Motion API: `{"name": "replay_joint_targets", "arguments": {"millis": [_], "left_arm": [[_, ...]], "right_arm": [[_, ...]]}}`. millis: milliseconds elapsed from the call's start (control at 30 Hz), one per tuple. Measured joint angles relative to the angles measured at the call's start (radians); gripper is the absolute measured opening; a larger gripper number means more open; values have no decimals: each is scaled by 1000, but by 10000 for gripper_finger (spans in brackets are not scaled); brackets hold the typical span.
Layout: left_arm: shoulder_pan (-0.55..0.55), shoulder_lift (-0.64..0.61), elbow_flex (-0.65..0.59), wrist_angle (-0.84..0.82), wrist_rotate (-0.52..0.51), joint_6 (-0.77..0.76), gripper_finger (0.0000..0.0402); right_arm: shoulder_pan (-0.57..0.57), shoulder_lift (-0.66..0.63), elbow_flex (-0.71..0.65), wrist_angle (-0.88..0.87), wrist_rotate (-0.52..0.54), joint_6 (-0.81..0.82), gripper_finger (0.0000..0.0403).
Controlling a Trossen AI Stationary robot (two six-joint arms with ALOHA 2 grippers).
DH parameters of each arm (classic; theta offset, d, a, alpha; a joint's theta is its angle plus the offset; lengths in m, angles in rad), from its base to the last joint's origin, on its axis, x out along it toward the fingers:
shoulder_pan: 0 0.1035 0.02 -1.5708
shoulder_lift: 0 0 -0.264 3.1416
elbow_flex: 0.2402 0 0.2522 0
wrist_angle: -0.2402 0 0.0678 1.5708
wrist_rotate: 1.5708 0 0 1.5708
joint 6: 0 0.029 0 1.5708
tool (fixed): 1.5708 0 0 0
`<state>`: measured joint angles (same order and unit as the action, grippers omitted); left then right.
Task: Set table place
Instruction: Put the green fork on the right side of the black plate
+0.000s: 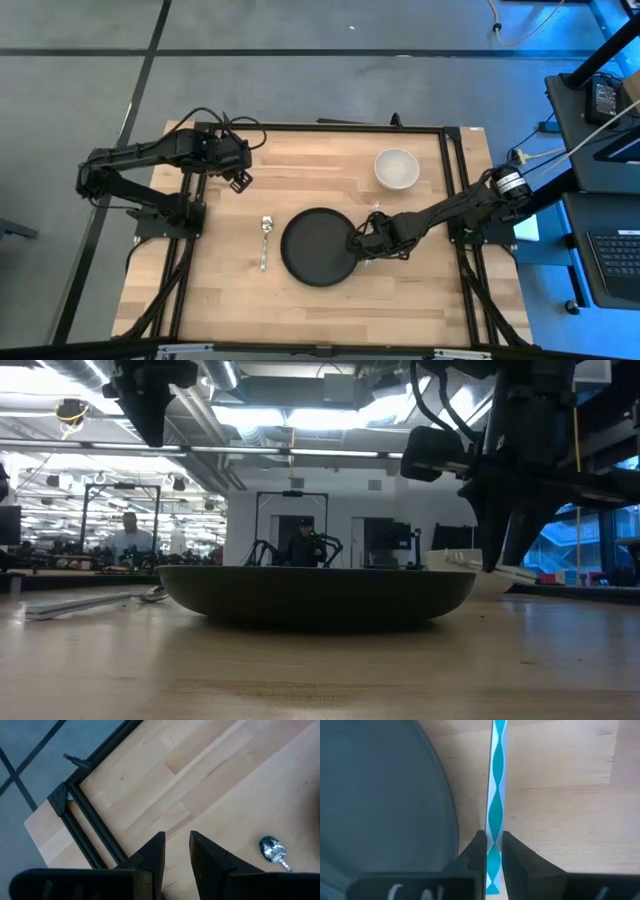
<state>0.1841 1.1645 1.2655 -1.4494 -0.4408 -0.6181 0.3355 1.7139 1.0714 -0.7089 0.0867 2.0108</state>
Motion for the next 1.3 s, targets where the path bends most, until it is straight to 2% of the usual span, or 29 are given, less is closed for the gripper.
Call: {"name": "replay_joint_targets", "arguments": {"millis": [267,633,767,1167,1300], "left_arm": [[-1,0,0,6,0,-15,82],[-1,0,0,6,0,-61,82],[-1,0,0,6,-1,-62,82],[-1,0,0,7,-1,-63,82],[-2,0,0,7,-2,-63,82]], "right_arm": [[19,3,0,-38,-8,-1,38],[49,70,0,9,-11,-4,39],[48,78,0,7,-66,-31,37],[48,81,0,10,-55,-22,40],[48,108,-1,21,-109,-22,38]]}}
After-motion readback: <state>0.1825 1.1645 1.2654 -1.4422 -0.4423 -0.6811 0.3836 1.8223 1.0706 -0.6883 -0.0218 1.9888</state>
